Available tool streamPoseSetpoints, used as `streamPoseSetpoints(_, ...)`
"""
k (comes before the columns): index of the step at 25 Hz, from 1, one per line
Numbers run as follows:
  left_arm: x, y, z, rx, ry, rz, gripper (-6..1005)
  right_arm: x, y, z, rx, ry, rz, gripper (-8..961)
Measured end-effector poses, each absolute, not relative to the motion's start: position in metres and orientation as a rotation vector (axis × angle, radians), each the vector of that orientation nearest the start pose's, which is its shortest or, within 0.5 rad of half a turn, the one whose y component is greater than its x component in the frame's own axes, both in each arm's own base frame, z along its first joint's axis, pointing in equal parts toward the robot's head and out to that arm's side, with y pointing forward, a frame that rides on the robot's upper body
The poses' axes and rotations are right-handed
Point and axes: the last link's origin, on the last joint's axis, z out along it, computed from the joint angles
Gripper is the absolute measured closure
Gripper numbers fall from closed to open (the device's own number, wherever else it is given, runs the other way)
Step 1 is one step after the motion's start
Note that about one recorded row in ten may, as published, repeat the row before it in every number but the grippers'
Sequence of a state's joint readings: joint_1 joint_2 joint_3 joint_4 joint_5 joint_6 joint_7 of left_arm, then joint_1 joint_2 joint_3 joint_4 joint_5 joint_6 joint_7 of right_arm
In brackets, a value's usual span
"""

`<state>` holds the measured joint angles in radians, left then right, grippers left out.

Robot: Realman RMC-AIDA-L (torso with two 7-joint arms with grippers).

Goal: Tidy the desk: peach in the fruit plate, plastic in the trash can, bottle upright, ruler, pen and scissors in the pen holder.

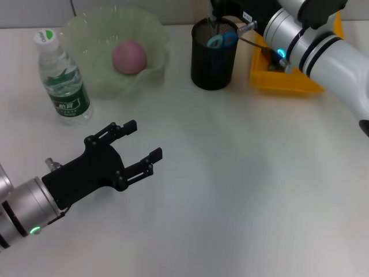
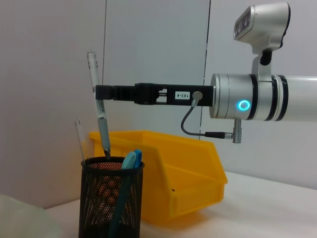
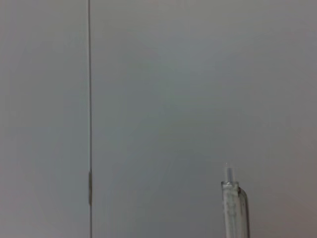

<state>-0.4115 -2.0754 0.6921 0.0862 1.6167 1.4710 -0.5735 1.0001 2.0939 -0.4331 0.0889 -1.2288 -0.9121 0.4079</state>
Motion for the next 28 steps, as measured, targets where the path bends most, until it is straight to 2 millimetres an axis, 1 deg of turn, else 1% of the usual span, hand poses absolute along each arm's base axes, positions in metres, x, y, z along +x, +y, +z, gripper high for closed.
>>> streamPoseSetpoints(6,-0.302,0.261,-0.063,-2.392,-0.422,-0.899,195,0.168,0.448,-0.071,-2.068,0.461,0.758,824)
streamPoseSetpoints(12,-0.302,0.26,-0.061,-2.392,-0.418,-0.906,195,0.176,0.447,-0.076,-2.091,0.477,0.686,824)
streamPoseSetpoints(20,-0.304,0.258,-0.06,-2.388,-0.421,-0.906,195,0.184,0.44,-0.077,-2.08,0.518,0.715,823)
streamPoseSetpoints(26,-0.304,0.257,-0.059,-2.387,-0.421,-0.907,195,0.188,0.435,-0.076,-2.06,0.535,0.754,631)
streamPoseSetpoints(27,-0.304,0.257,-0.059,-2.387,-0.422,-0.908,195,0.193,0.429,-0.071,-2.022,0.545,0.81,554)
streamPoseSetpoints(28,-0.305,0.257,-0.059,-2.387,-0.423,-0.908,195,0.193,0.429,-0.071,-2.022,0.545,0.81,477)
